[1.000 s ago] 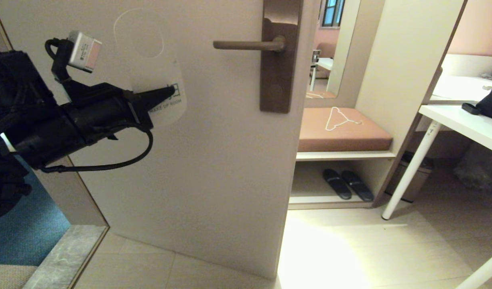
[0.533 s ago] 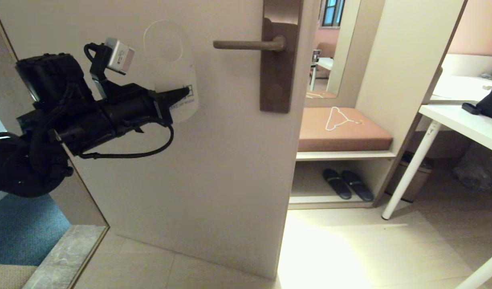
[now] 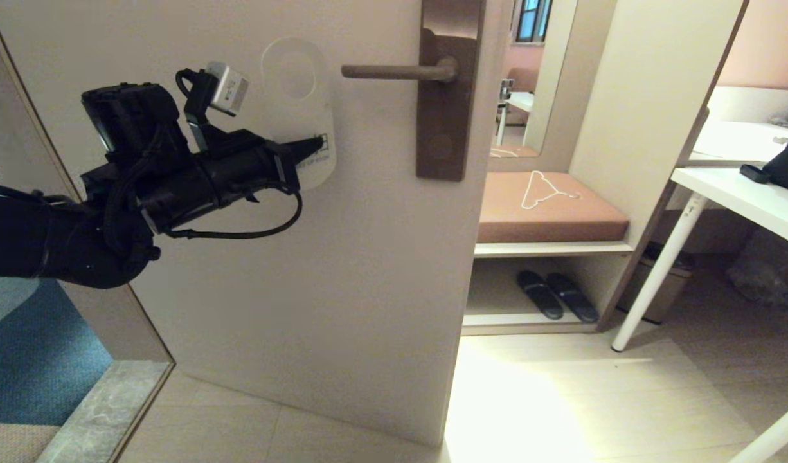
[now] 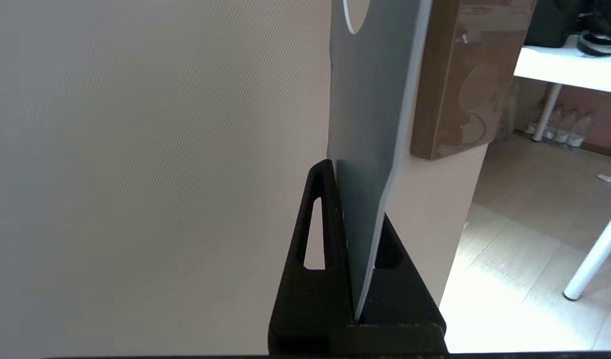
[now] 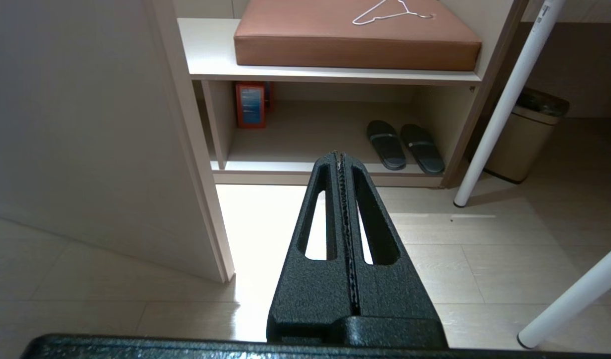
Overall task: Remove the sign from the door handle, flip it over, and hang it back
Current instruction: Hang the sign back with the other side facing out
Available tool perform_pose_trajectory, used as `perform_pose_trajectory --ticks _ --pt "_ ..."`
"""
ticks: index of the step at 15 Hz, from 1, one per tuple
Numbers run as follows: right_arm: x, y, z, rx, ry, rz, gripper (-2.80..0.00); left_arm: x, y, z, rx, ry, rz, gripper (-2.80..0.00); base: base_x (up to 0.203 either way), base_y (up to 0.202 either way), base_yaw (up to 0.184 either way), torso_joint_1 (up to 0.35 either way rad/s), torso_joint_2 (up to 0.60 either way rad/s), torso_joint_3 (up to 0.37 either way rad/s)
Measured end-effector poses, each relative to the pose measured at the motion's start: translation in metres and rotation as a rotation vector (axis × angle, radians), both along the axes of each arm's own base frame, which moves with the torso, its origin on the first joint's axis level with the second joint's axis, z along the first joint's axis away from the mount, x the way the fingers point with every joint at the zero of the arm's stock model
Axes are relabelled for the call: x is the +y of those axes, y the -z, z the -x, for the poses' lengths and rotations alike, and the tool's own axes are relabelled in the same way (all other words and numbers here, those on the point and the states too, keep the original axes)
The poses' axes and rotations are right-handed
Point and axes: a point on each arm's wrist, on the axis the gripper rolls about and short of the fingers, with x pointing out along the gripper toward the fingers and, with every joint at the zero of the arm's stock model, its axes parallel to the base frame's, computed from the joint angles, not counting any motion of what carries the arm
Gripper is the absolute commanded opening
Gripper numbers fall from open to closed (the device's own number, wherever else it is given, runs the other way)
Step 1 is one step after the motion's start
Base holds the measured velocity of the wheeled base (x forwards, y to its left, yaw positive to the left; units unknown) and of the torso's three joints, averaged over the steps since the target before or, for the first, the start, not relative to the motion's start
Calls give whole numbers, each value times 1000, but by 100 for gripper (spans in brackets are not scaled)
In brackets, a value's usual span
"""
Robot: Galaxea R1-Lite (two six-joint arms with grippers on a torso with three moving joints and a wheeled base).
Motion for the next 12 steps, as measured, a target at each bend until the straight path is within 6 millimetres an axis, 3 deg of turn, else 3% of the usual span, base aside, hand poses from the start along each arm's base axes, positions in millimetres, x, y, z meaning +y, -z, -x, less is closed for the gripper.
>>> perform_pose_trajectory --ticks 6,12 --pt "0 0 0 0 0 0 -280 -10 -11 -10 -3 22 0 -280 0 0 0 0 0 0" --pt "0 0 0 0 0 0 -280 -13 -7 -18 -6 23 -11 -280 0 0 0 0 0 0"
